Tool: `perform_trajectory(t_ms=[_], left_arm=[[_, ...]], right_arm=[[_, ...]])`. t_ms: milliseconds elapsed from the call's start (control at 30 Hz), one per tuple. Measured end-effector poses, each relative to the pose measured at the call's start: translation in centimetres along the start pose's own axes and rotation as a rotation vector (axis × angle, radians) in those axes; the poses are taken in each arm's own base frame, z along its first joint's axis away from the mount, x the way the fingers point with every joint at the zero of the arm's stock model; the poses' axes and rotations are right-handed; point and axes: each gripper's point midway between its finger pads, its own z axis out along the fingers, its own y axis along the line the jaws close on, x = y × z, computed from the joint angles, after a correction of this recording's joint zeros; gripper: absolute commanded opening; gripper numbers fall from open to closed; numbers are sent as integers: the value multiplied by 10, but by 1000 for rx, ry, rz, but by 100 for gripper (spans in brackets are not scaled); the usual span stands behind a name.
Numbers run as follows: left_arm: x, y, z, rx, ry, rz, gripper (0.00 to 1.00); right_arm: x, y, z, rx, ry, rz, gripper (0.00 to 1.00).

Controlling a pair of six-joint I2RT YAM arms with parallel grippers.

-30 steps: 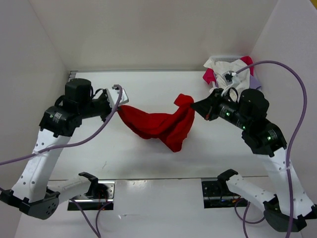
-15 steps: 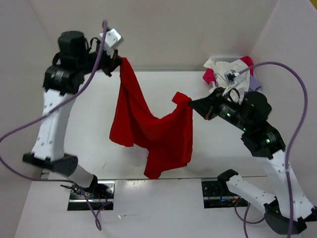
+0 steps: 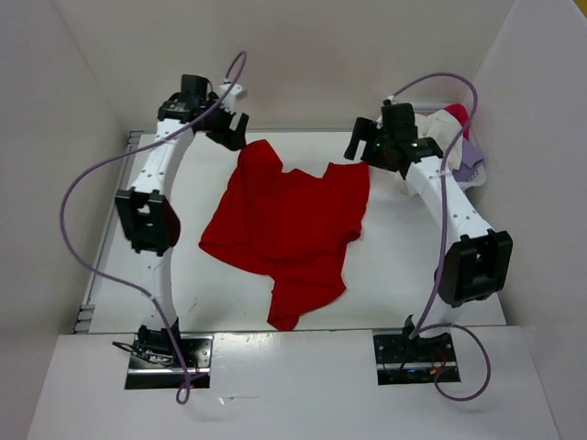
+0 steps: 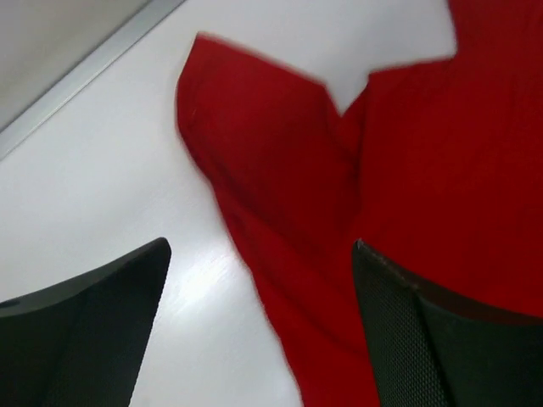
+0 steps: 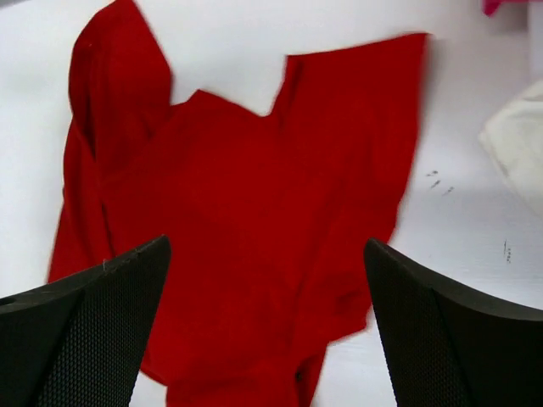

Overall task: Fold and stack the t-shirts
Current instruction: Flatten out the tshirt

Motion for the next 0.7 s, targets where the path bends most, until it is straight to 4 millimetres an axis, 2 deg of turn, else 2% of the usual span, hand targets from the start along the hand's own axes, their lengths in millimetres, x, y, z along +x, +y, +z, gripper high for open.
perform_trajectory(t_ms=[33,67,133,167,200,267,300,333,400,467,500,567,633,700], left_arm=[[6,5,-17,-24,-9,12,96],[19,4,-36,-39,10,13,99],[37,5,-77,-114,5,80,100],[52,-3,-94,-143,20,124,100],[66,-20,-110,-152,38,173,100],[88,-56,-121,-124,63,258,100],[95,-69,-118,-101,66,294,100],[103,-76,-114,-85,78,307,99],[138,-80,-96,-63,146,305,98],[178,-80,-82,-50,236,278,93],[199,-80,-75,-46,286,266,92],[228,-86,-67,-28,360,256,88],[240,-98,-56,-4,400,272,88],[236,-107,-46,5,386,291,88]], right_arm=[[4,8,-6,19,-10,-44,99],[11,26,-14,10,-20,-97,99],[29,70,-39,-49,-47,-191,99],[43,93,-54,-91,-55,-233,99],[63,115,-71,-147,-54,-275,99],[121,145,-107,-257,3,-337,83],[132,146,-112,-271,20,-339,75],[158,144,-115,-278,65,-339,63],[193,135,-110,-255,141,-344,53],[238,129,-99,-210,237,-351,53],[274,129,-95,-193,309,-379,53],[326,134,-99,-192,405,-433,57],[375,137,-109,-198,493,-491,62],[410,137,-121,-206,556,-535,63]])
